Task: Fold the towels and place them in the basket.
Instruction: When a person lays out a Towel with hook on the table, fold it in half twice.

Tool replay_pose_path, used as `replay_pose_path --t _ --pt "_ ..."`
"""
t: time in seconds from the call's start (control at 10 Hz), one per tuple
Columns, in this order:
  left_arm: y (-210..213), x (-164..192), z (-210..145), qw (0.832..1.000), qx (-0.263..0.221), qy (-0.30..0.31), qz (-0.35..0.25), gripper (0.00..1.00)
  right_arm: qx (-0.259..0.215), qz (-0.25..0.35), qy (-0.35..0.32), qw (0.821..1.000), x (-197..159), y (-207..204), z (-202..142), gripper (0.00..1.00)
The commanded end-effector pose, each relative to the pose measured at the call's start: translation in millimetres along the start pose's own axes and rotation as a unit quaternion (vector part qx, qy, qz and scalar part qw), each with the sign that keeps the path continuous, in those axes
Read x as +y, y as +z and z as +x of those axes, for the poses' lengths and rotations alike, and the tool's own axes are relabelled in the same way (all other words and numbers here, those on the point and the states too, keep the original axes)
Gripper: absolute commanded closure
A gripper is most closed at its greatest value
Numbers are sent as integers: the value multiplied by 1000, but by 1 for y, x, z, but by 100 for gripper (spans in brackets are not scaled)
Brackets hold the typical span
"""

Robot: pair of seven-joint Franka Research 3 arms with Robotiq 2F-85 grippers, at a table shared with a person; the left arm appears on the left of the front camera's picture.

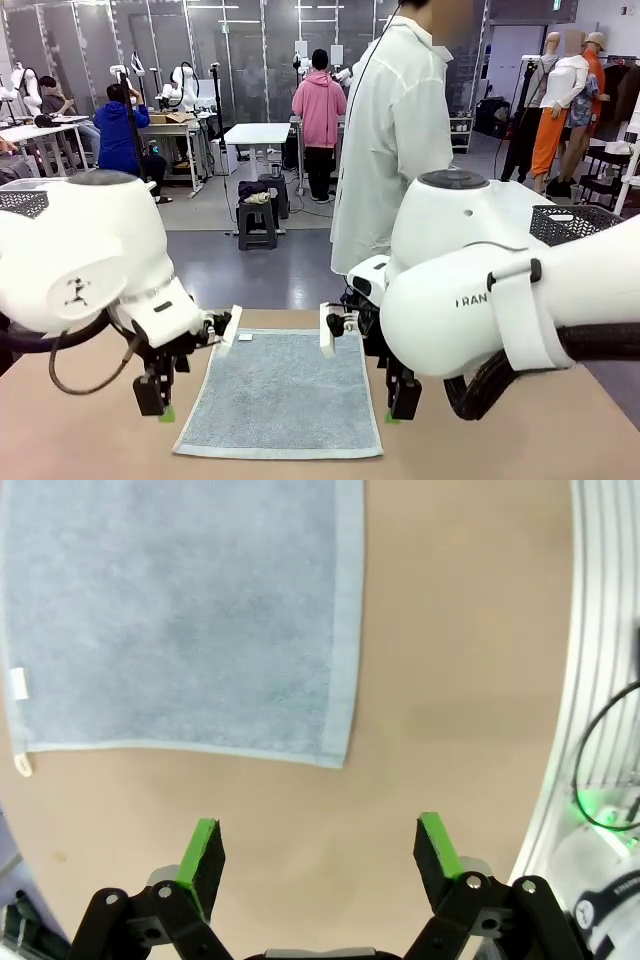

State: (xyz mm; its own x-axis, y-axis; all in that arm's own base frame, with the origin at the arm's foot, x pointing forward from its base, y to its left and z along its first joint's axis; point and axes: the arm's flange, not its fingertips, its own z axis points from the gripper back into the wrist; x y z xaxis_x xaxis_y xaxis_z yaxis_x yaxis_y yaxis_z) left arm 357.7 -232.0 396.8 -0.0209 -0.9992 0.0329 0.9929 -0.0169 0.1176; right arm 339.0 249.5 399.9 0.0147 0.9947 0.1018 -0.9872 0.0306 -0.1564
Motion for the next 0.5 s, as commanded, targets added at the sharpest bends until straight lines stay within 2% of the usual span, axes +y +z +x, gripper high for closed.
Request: replay_pose_path --t 0.0,0.4 --pt "-20 -3 5 1000 -10 1 -3 4 -2 10 -14 1000 1 -30 9 0" --pt "-57 -6 8 1000 2 -9 -21 4 11 17 -14 1000 3 -75 28 0"
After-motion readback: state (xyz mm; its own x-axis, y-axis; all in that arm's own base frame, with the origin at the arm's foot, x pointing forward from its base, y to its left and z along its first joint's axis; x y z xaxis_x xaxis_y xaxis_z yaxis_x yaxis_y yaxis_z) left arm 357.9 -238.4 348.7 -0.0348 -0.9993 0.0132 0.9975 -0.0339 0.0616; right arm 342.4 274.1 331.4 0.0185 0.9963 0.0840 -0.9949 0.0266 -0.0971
